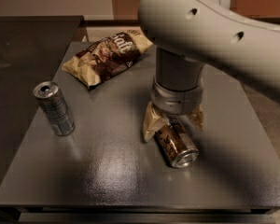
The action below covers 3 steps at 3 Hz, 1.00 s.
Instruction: Place orange can upright
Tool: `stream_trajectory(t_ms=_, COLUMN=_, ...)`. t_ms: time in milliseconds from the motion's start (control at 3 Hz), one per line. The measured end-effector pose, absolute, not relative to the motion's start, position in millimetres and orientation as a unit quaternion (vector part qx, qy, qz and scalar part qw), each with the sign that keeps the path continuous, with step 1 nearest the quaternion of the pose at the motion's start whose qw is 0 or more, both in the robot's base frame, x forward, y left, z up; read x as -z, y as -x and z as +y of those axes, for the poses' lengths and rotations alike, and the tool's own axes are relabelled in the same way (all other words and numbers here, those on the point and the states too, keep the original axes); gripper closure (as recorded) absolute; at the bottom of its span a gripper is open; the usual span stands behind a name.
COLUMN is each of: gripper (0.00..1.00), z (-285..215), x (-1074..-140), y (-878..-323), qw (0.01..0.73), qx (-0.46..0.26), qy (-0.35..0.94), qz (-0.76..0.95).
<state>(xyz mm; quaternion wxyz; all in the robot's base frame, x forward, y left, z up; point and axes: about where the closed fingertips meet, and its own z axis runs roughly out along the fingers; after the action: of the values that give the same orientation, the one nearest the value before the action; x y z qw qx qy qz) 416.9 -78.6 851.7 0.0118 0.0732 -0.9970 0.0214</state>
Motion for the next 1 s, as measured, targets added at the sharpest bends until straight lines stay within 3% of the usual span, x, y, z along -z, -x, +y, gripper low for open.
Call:
stream_trajectory(t_ms=667, gripper=0.75, z=-74, x=-867, y=-417, qw=-0.023, qx=-0.024, qy=-0.091, qz=-0.995)
stream_trajectory(t_ms=1000, gripper=0.98, z=-78, x=-896, y=-424, qw=-0.085, qx=-0.005, qy=-0.127, qz=-0.988)
